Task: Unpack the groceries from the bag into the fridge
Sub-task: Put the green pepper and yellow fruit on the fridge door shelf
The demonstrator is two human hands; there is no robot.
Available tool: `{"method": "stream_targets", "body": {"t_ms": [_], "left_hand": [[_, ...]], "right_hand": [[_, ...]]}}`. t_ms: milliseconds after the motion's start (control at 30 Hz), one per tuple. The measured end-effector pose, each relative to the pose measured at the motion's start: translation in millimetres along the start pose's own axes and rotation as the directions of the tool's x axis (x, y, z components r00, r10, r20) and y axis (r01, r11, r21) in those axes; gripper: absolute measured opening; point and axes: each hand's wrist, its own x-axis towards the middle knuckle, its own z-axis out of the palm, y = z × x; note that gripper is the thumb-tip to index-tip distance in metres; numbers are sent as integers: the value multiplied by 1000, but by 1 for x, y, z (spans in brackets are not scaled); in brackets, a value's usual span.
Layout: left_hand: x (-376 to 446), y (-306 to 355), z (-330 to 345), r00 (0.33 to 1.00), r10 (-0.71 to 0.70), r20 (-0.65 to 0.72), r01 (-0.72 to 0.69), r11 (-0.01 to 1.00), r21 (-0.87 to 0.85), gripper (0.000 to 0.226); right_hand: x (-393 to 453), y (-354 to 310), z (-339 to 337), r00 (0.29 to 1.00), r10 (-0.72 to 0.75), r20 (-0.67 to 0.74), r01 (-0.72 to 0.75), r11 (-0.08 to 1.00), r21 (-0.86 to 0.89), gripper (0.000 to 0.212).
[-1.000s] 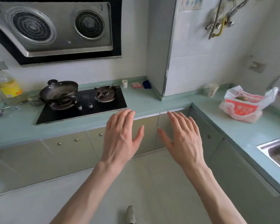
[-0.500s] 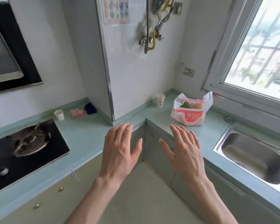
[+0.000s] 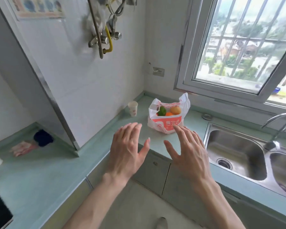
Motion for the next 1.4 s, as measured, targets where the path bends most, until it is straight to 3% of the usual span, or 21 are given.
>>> {"method": "stream_targets", "body": {"t_ms": [233,400,567,1067,1233,1400], "left_hand": [[93,6,89,998,55,32,-53,997,-59,60],[160,11,151,996,45,78,-39,995,-87,55],[199,12,213,987,12,160,5,994,-107,61],[273,1,317,951,35,308,21,984,-176,49],[297,-11,353,909,92,406,0,975,-221,43],[322,-31,398,815,168,554,-35,969,-243,31]], "right_hand": [[70,71,56,997,82,13,-82,996,-21,58],[124,121,94,991,121,55,-121,993,0,66],[165,164,136,989,112,94,-112,994,-7,59],[244,215,227,983,89,161,-96,995,32,50],[263,220,261,974,63,217,-69,997,23,42],[283,234,299,951,78,300,-58,996,-74,16]]}}
